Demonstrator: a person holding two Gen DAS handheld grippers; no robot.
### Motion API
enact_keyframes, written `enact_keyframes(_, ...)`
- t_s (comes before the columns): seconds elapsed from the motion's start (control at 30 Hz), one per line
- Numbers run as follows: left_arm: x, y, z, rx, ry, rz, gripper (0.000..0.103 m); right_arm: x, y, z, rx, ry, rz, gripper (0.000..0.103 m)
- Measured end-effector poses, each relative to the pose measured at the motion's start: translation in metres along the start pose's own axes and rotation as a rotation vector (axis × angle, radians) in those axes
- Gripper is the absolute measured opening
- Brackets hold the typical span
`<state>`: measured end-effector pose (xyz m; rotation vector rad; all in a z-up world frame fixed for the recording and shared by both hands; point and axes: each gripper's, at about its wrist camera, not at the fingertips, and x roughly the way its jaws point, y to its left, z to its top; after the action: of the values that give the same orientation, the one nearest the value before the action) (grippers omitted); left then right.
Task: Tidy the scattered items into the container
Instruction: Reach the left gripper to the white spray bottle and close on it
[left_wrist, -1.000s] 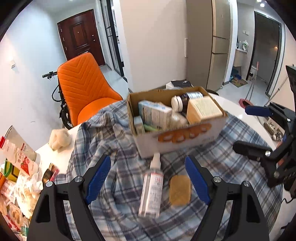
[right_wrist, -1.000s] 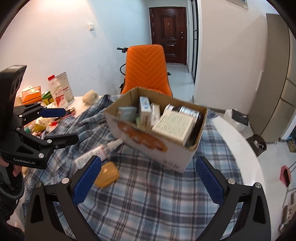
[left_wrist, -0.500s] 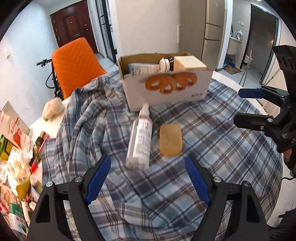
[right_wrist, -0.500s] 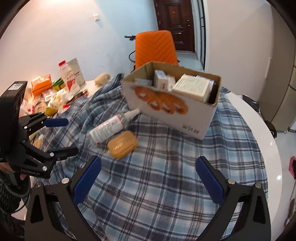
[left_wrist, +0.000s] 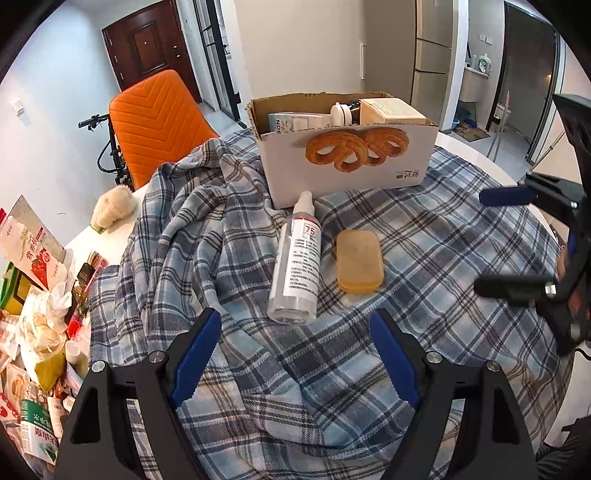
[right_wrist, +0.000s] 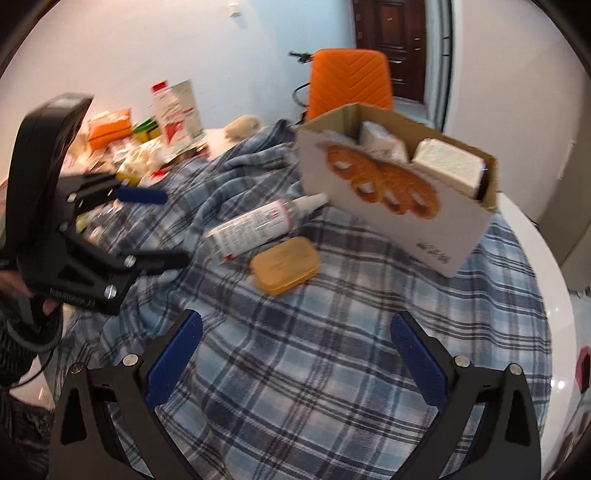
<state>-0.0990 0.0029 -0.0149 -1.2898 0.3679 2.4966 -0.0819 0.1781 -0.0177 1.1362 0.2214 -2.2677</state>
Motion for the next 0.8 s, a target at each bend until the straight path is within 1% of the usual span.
enact_keyframes(0.17, 0.0, 0.001, 0.003, 0.015, -0.009, -0.023, 0.084, 0.006, 0.0, -0.003, -0.014, 0.009, 0.058, 0.101)
enact_keyframes(0.4, 0.019, 0.003, 0.011, 0.005, 0.033, -0.083, 0.084, 0.016, -0.008, -0.004, 0.027, 0.02, 0.125, 0.101)
enact_keyframes(0.53, 0.033, 0.007, 0.018, 0.001, 0.052, -0.058, 0.084, 0.02, -0.013, -0.001, 0.021, 0.027, 0.125, 0.101)
enact_keyframes(0.67, 0.046, 0.01, 0.024, 0.0, 0.069, -0.069, 0.084, 0.021, -0.02, 0.002, 0.025, 0.026, 0.114, 0.101)
enact_keyframes(0.8, 0.056, 0.009, 0.028, 0.016, 0.079, -0.049, 0.084, 0.026, -0.027, 0.0, 0.041, 0.034, 0.097, 0.101)
